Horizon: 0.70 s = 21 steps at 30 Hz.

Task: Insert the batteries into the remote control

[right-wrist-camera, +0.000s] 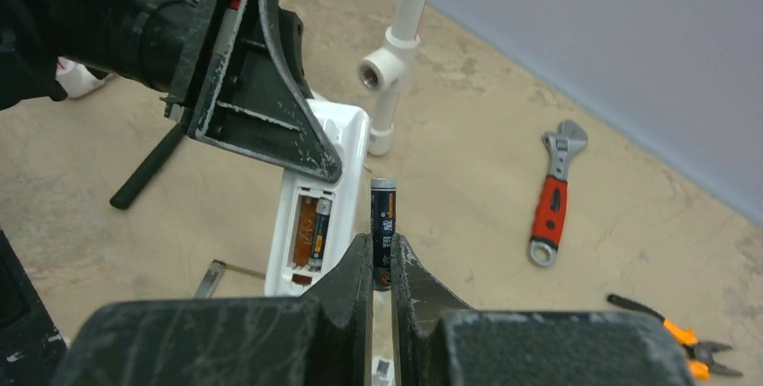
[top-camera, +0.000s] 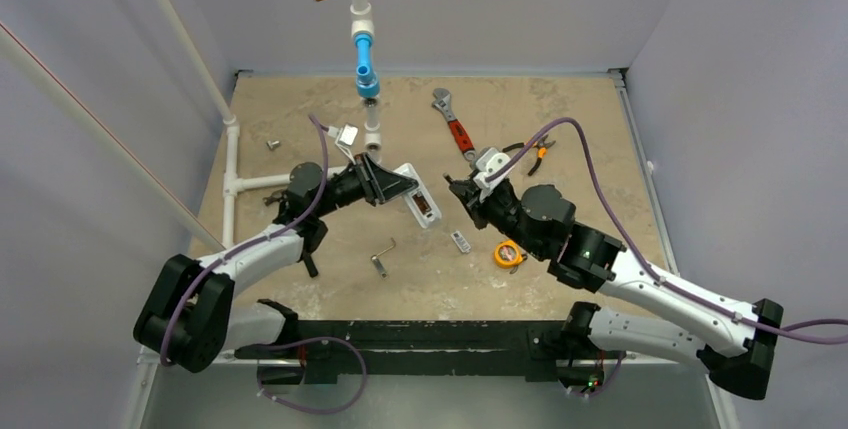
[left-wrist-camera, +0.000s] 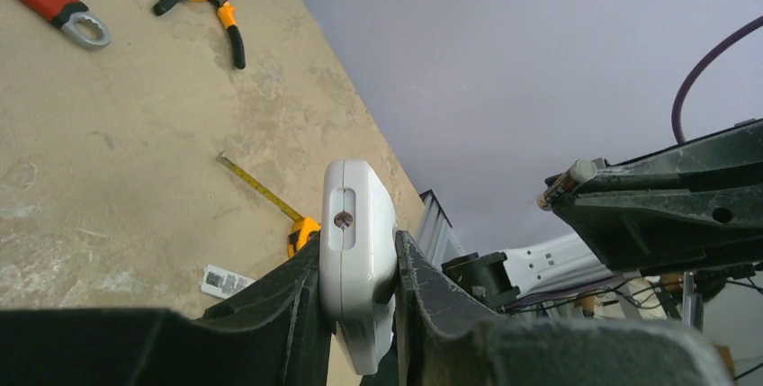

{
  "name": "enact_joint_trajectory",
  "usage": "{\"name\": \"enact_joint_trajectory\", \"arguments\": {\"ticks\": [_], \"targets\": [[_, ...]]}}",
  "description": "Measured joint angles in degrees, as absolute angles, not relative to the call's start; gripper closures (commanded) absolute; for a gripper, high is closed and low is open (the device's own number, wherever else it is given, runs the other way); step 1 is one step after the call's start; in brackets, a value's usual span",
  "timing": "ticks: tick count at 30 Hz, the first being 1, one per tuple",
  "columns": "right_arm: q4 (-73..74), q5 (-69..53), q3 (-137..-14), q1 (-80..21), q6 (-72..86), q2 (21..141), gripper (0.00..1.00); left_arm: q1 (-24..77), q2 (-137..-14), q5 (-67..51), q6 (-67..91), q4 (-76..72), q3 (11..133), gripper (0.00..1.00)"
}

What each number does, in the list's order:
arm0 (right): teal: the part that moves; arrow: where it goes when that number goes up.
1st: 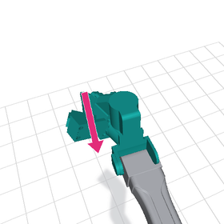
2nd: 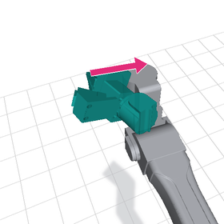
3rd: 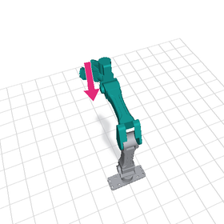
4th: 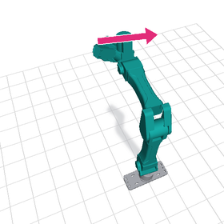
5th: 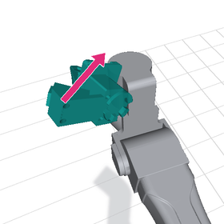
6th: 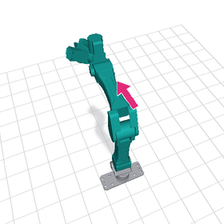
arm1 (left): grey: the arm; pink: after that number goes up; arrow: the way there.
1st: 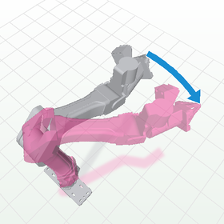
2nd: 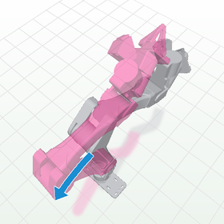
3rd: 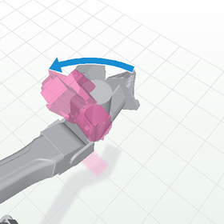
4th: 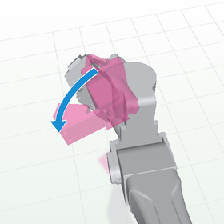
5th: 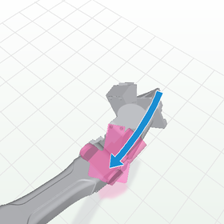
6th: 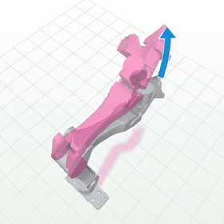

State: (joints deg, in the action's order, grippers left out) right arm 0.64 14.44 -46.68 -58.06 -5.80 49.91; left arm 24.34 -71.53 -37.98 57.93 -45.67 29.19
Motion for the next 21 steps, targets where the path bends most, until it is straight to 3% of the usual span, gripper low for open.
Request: {"name": "enact_joint_trajectory", "arguments": {"ticks": [6,21], "targets": [[12.4,14.2,-53.0,-57.5,-1.5,54.7,1.00,25.3,-69.7,-31.7,59.4,-42.7,28.8,1.00],[26.0,-5.2,-65.2,-49.8,7.0,68.6,1.00,26.1,-67.5,-26.7,60.6,-38.9,27.9,1.00]]}}
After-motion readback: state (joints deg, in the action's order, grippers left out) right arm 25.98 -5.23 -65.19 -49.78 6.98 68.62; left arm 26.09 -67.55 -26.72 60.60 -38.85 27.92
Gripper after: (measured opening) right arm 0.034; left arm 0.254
